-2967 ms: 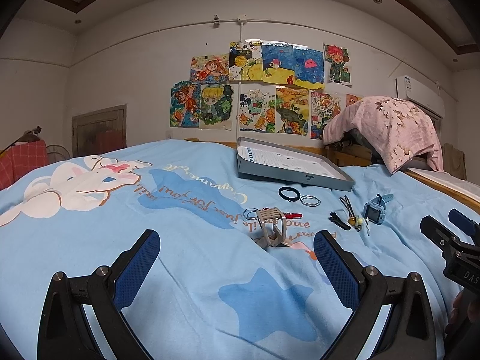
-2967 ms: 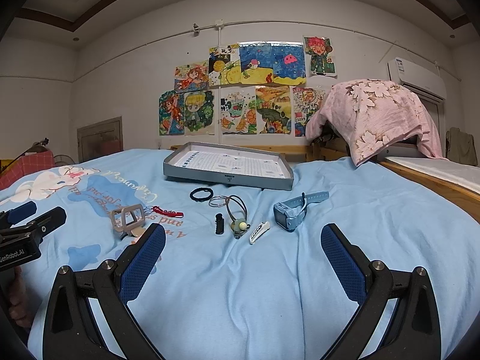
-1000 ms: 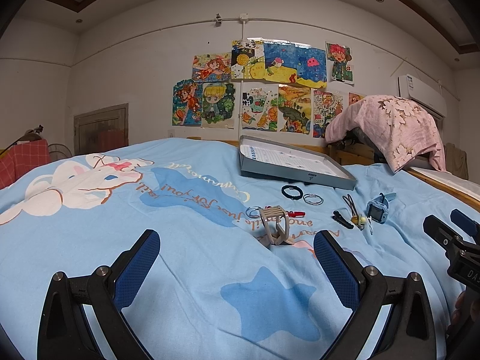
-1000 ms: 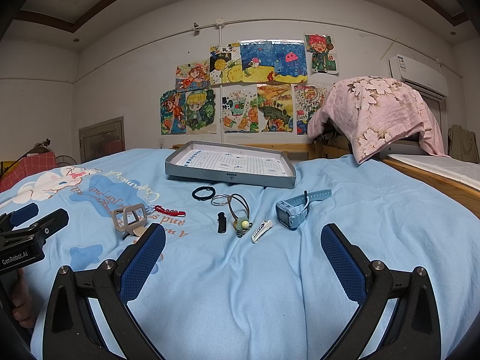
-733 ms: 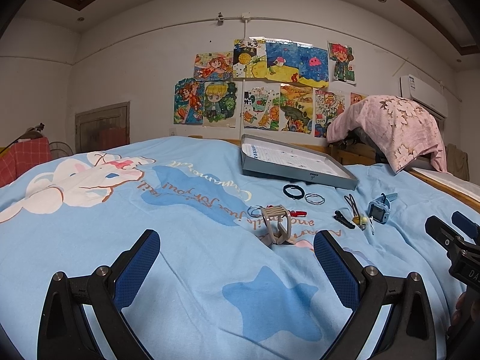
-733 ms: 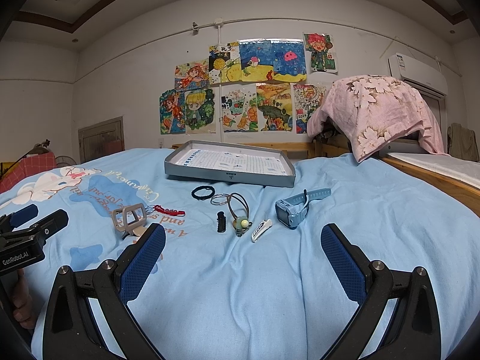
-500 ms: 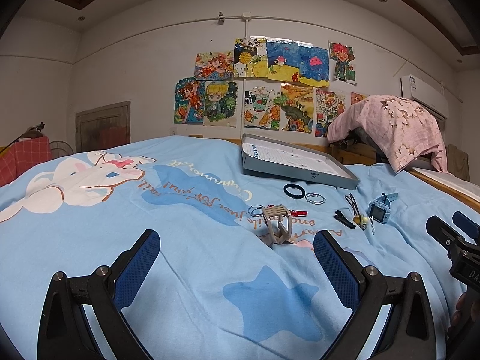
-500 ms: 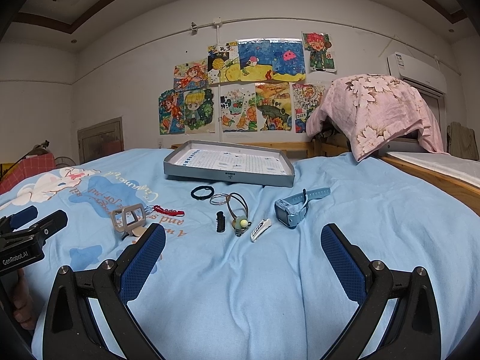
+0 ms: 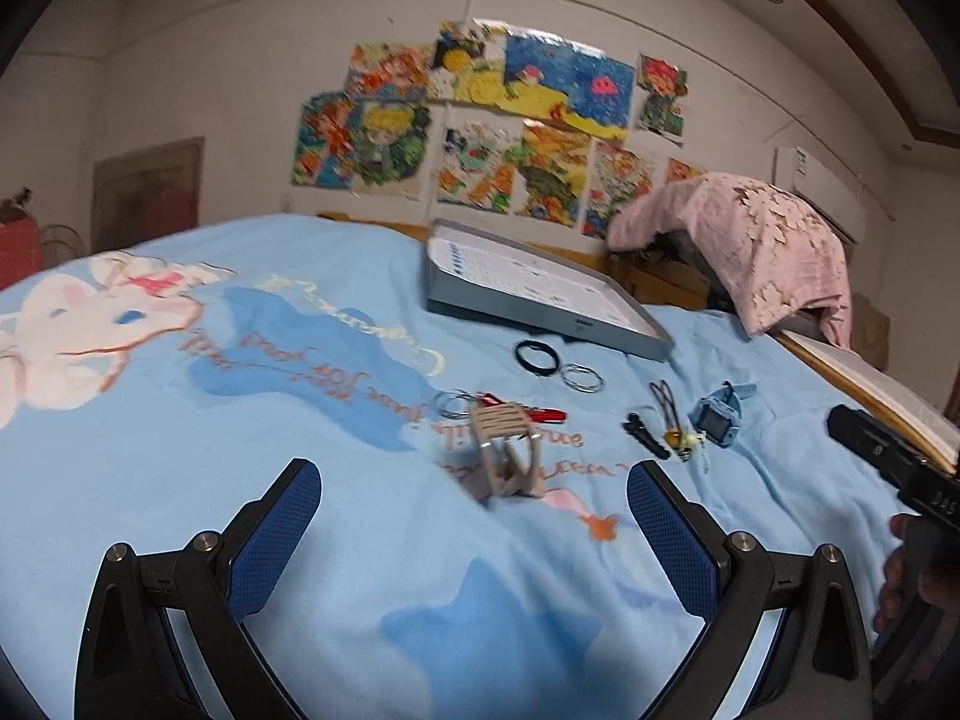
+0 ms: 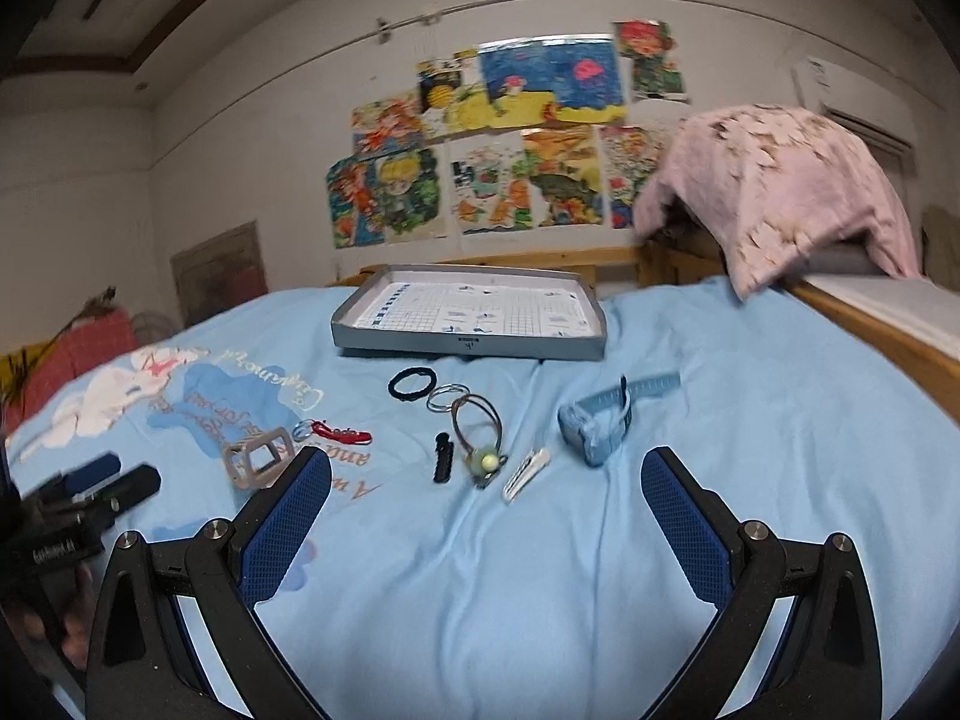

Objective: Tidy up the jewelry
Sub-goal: 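Grasp the beige claw clip with left tool while right tool grasps black hair tie, then drop the claw clip in the tray with left tool while right tool drops hair tie, then lift both open tools away from the tray toward the remaining jewelry, then grasp silver rings with left tool while right tool grasps the brown flower hair tie, then carry the rings and hair tie into the tray and open both tools, then lift both open tools away from the tray toward the bed cover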

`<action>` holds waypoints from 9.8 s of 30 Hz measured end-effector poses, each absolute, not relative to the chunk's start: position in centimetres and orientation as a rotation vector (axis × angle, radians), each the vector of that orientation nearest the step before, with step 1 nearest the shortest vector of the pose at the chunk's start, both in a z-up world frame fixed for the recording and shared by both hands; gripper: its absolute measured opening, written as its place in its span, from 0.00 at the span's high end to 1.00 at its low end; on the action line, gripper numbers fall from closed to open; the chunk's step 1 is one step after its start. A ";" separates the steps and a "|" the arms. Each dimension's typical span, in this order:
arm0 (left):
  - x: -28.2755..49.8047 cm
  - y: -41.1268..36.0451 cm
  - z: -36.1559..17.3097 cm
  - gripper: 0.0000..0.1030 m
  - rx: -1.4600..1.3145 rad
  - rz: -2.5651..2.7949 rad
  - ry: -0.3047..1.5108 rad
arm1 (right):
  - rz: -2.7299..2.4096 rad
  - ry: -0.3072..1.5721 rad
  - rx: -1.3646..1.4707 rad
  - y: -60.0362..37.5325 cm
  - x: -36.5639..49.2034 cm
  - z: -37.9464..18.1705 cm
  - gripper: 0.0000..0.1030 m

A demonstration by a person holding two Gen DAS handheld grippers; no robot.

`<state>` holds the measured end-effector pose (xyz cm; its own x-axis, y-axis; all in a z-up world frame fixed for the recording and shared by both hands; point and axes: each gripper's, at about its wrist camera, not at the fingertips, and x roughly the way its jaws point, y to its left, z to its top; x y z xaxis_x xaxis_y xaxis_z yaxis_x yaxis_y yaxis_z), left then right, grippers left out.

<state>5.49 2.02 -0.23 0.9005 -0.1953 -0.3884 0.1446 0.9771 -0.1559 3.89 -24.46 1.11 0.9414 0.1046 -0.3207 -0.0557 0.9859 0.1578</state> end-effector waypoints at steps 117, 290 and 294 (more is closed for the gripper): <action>6.9 -3.0 6.8 0.00 -0.056 -0.195 0.204 | 0.104 0.186 0.182 -28.3 7.4 5.3 0.02; 19.4 -4.0 9.5 0.00 -0.141 -0.224 0.305 | 0.155 0.212 0.197 -30.6 19.4 8.2 0.02; 15.3 -3.2 9.1 0.00 -0.121 -0.199 0.273 | 0.138 0.148 0.186 -29.9 15.1 8.6 0.02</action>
